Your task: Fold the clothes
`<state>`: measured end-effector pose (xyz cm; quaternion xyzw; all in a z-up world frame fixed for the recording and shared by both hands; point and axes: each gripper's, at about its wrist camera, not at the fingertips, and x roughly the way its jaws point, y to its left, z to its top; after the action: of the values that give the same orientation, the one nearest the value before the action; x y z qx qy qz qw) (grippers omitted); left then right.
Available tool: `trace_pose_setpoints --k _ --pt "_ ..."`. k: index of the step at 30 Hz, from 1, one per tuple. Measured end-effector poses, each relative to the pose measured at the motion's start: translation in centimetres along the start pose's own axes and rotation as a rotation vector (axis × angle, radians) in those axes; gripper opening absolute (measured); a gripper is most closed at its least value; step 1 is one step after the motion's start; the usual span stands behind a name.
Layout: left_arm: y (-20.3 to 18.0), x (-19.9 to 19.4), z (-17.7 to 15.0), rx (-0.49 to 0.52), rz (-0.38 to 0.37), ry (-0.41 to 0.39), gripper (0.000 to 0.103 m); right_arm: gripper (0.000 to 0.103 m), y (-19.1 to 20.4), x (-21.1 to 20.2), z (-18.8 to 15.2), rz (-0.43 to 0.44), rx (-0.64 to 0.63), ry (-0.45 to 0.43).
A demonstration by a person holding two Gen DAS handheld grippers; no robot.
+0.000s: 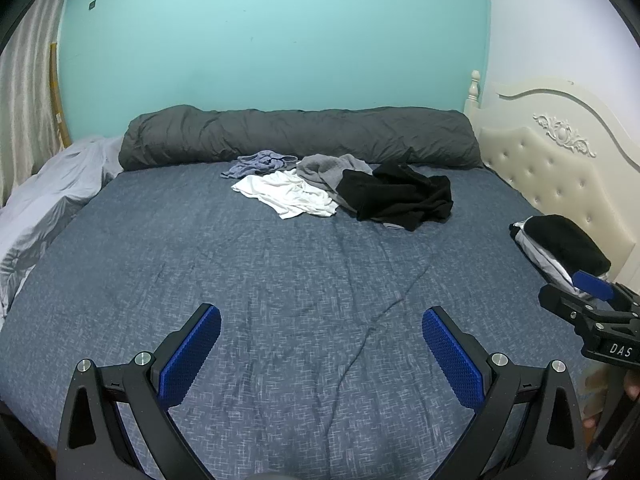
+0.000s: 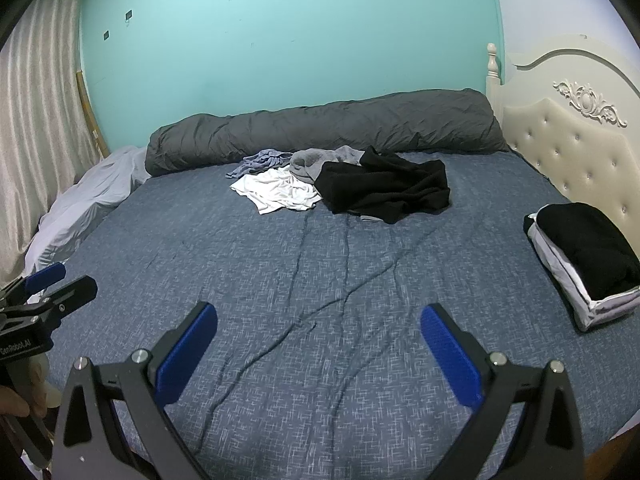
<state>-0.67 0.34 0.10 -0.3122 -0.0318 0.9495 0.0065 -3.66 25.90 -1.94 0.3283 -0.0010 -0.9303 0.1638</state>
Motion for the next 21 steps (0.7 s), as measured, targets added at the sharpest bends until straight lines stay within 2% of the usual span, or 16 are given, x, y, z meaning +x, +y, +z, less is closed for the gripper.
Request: trace_pose_setpoints --k 21 --pt "0.3 1.4 0.0 -0.017 0.002 0.008 0.103 0.102 -0.1 1.9 -0.4 -0.001 -0.003 0.028"
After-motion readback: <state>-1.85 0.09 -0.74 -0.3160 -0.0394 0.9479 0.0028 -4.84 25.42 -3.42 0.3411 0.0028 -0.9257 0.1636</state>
